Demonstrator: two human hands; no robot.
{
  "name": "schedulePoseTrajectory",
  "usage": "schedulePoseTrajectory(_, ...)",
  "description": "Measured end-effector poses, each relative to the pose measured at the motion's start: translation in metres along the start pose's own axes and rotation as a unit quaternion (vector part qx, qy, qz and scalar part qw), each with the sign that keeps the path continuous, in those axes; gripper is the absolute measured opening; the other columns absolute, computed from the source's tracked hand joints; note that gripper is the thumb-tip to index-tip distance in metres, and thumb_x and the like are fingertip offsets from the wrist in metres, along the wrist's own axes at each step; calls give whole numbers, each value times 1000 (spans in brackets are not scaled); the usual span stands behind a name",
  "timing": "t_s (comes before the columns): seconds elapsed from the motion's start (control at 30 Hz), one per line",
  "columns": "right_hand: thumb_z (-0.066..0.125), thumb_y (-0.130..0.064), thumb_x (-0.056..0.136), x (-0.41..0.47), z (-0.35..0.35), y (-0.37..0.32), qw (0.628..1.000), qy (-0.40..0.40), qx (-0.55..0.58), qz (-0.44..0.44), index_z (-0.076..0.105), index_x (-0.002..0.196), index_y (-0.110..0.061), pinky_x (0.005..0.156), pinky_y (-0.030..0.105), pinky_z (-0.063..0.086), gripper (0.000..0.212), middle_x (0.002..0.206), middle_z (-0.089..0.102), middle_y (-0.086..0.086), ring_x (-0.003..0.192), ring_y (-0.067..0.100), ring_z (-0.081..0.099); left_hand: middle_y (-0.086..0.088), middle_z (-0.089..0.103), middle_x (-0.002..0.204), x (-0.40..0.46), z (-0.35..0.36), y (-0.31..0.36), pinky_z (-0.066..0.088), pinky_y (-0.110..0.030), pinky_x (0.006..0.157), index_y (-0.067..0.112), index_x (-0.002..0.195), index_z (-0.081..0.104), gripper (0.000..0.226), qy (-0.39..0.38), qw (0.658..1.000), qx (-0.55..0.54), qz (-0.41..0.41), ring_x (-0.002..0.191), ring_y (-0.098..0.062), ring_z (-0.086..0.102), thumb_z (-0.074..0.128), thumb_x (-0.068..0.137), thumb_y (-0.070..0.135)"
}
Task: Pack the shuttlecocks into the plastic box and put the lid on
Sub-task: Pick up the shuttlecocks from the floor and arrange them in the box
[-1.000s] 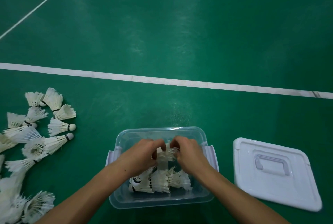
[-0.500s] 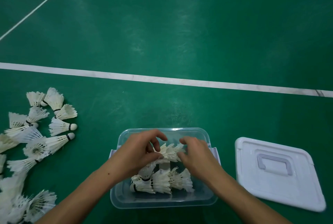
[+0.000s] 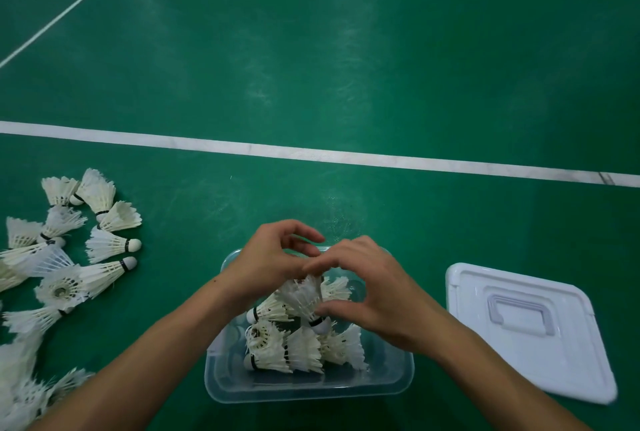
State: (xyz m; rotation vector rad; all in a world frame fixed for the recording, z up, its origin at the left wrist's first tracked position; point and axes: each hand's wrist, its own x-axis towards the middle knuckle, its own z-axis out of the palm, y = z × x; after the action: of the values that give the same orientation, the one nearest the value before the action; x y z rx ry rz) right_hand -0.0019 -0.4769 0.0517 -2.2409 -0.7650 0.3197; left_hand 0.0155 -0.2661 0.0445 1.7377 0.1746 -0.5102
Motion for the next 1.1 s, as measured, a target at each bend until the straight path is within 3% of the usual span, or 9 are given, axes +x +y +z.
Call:
schedulePoseTrajectory(0.13, 80, -39, 89, 2, 3, 2, 997, -40, -53, -27, 64, 125, -38, 93, 27, 43, 40, 116, 59, -23, 106, 10, 46, -25, 73, 100, 3, 3, 1, 61, -56, 80, 4, 108, 71, 35, -23, 999, 2, -29, 76, -29, 70, 80, 79, -13)
schedulePoseTrajectory(0.3, 76, -39, 93, -1, 6, 3, 992, -68, -92, -47, 68, 118, -36, 89, 35, 50, 26, 115, 52, -15, 108, 9, 44, -19, 73, 101, 1, 5, 2, 62, -33, 65, 10, 107, 72, 31, -25, 998, 53, -22, 72, -21, 69, 84, 81, -3)
schedulePoseTrajectory(0.47, 70, -46, 94, -9, 4, 6, 992, -67, -96, -39, 67, 106, -37, 81, 34, 52, 16, 110, 48, -16, 106, 7, 46, -8, 78, 96, -8, 4, -1, 65, -38, 73, 10, 108, 73, 19, -42, 997, 47, 36, 82, -25, 77, 79, 90, 7)
schedulePoseTrajectory(0.57, 65, -53, 94, -25, -4, 13, 994, -42, -103, -1, 64, 104, -39, 78, 34, 53, 17, 107, 47, -20, 102, 4, 47, 9, 78, 96, -21, 1, -14, 62, -26, 80, 20, 103, 75, 11, 81, 975, 132, 160, 90, -12, 75, 76, 94, 13)
schedulePoseTrajectory(0.63, 64, -54, 94, -39, -10, 16, 994, -8, -101, 36, 64, 101, -38, 79, 29, 52, 17, 105, 48, -22, 101, 3, 50, 17, 75, 93, -33, 1, -28, 60, -20, 79, 23, 100, 74, 14, 129, 960, 163, 188, 90, -5, 73, 76, 93, 12)
schedulePoseTrajectory(0.8, 58, -57, 94, -65, -11, 13, 983, 62, -134, 110, 61, 96, -40, 75, 19, 44, 18, 99, 51, -23, 95, 3, 49, 22, 71, 97, -40, 22, -62, 60, -24, 78, 39, 101, 68, 20, -8, 961, 250, 114, 92, 3, 68, 82, 88, 32)
schedulePoseTrajectory(0.9, 64, -53, 92, -69, -3, 10, 974, 93, -147, 146, 62, 94, -38, 72, 19, 43, 14, 96, 52, -23, 92, 5, 48, 26, 70, 110, -30, 44, -69, 58, -27, 86, 40, 116, 67, 41, -51, 923, 362, 119, 99, 6, 64, 80, 81, 57)
schedulePoseTrajectory(1.0, 70, -46, 92, -68, 0, 7, 966, 107, -158, 174, 63, 92, -37, 71, 21, 43, 12, 94, 52, -21, 91, 5, 47, 23, 71, 123, -20, 66, -74, 56, -32, 90, 42, 130, 60, 62, -60, 885, 443, 130, 107, -1, 66, 76, 75, 66)
schedulePoseTrajectory(1.1, 72, -45, 90, -68, 2, 5, 960, 112, -168, 195, 62, 89, -38, 68, 21, 42, 13, 93, 52, -20, 89, 6, 47, 14, 74, 118, -11, 80, -82, 57, -33, 84, 45, 137, 52, 75, -83, 854, 495, 139, 102, -11, 69, 75, 70, 71)
